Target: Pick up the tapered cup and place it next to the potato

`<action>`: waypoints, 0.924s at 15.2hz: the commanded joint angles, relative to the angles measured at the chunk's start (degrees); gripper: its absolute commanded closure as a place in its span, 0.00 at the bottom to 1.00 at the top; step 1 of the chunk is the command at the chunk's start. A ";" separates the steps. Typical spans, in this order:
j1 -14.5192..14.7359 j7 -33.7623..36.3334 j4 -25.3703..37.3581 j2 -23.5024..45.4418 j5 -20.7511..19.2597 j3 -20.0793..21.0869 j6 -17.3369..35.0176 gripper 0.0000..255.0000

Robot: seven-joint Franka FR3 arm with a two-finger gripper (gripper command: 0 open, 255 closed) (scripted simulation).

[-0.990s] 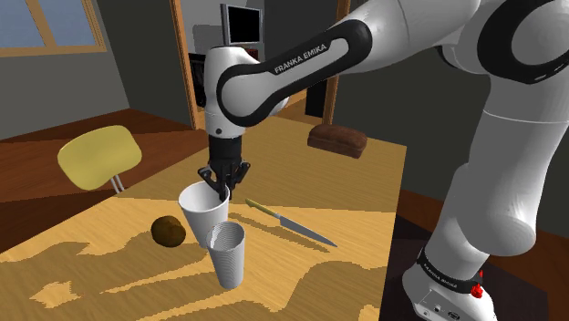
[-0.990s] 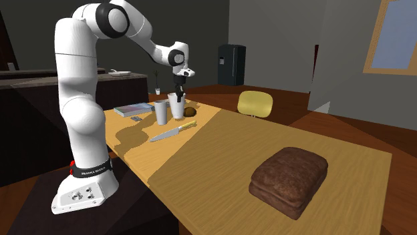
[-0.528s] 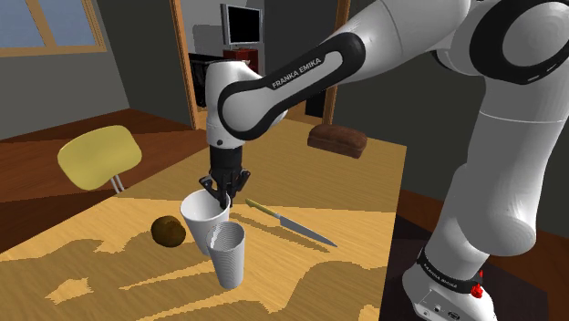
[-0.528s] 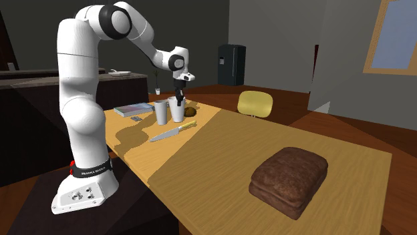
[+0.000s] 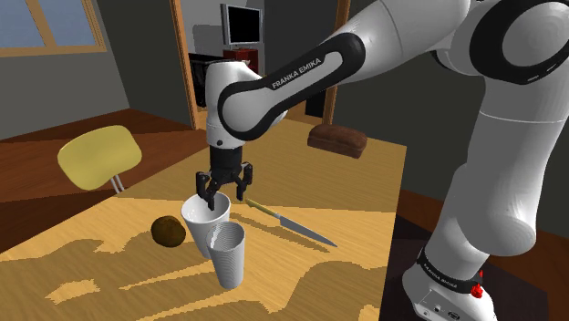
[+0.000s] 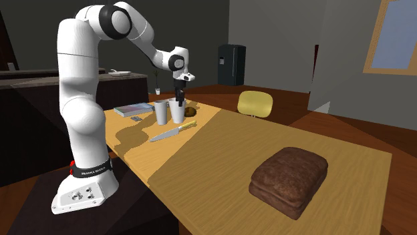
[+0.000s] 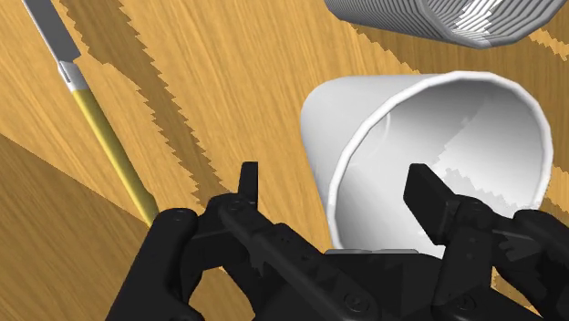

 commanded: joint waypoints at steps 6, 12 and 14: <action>-0.59 -0.36 2.92 -2.46 0.47 -0.26 -5.38 0.00; -0.72 -0.43 3.80 -3.01 0.56 -0.34 -6.81 0.00; -0.72 -0.43 3.80 -3.01 0.56 -0.34 -6.81 0.00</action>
